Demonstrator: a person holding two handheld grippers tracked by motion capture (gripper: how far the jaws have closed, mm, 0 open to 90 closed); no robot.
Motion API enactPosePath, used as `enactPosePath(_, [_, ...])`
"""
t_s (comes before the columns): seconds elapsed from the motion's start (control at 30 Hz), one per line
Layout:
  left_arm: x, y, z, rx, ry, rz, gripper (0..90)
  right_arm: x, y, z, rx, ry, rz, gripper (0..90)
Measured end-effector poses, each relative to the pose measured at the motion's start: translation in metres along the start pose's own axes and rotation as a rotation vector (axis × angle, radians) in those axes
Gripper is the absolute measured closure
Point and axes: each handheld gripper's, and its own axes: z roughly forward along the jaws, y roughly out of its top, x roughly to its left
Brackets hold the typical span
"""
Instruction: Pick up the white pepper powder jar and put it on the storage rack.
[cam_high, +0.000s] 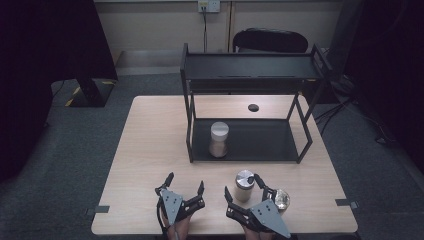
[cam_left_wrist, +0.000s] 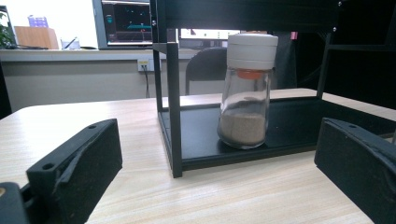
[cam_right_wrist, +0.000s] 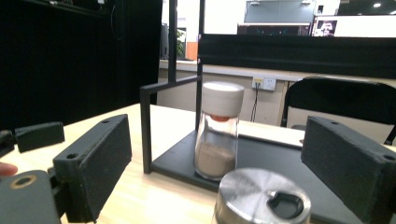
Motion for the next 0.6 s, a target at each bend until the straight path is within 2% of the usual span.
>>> enactPosePath(0.23, [0.000, 0.000, 0.000, 0.000, -0.001, 0.000, 0.3, 0.008, -0.009, 0.003, 0.030, -0.027, -0.002, 8.3])
enactPosePath(0.6, [0.000, 0.000, 0.000, -0.001, 0.000, 0.000, 0.3, 0.016, -0.018, 0.004, 0.039, -0.086, -0.005, 8.3])
